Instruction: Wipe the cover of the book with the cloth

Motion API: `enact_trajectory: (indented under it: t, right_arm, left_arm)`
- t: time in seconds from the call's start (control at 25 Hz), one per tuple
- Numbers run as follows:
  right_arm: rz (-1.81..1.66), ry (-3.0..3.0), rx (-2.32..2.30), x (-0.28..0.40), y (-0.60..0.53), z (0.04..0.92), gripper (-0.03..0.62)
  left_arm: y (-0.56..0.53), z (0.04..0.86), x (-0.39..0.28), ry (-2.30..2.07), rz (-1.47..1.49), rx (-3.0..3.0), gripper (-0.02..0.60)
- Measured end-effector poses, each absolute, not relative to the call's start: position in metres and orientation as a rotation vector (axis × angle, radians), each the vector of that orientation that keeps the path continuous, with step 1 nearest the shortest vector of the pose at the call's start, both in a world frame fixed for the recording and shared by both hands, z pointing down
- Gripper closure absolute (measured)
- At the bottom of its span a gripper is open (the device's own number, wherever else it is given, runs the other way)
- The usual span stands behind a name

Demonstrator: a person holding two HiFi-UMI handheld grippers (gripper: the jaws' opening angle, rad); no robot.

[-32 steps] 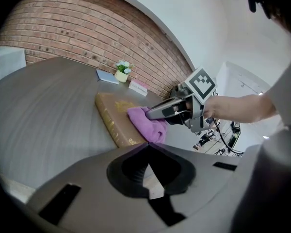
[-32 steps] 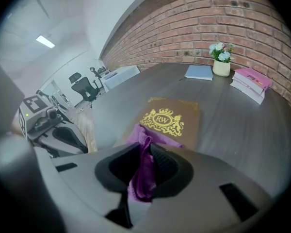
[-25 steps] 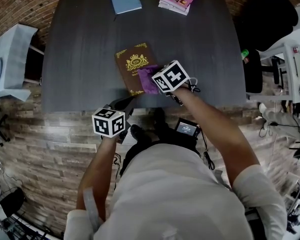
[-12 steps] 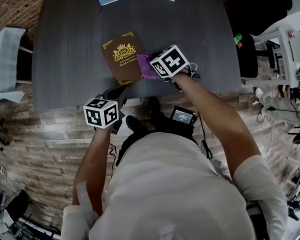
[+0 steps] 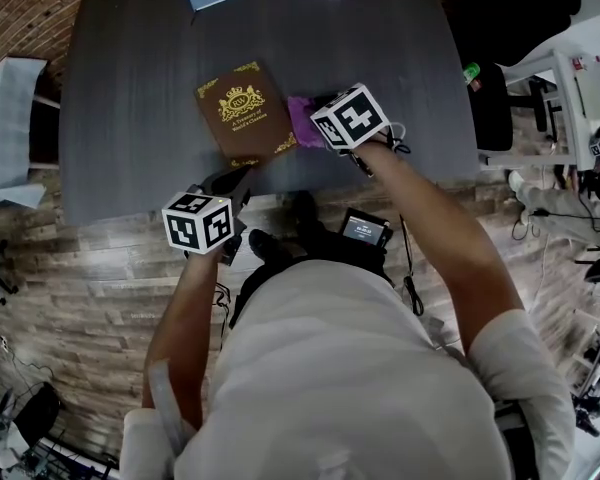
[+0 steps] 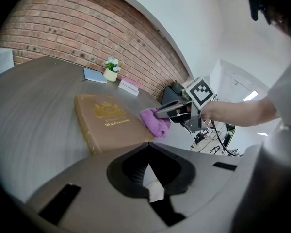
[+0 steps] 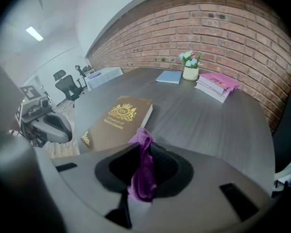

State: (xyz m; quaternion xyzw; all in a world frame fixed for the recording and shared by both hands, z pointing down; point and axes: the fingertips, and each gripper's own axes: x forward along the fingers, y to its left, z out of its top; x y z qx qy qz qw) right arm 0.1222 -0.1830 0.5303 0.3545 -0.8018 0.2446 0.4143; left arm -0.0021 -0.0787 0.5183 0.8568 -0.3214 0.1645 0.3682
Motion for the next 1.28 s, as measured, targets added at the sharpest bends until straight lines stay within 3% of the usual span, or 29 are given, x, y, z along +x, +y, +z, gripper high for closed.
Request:
enact_trajectory:
  t: [0.6, 1.28]
  right_arm:
    - [0.631, -2.076, 1.022, 0.15, -0.191, 0.498, 0.516]
    - [0.723, -2.352, 1.209, 0.121, -0.168, 0.414, 0.516]
  left_arm:
    - [-0.084, 0.509, -0.007, -0.854, 0.37, 2.201, 0.574]
    - [-0.075, 0.422, -0.046, -0.947, 0.03, 2.264, 0.574]
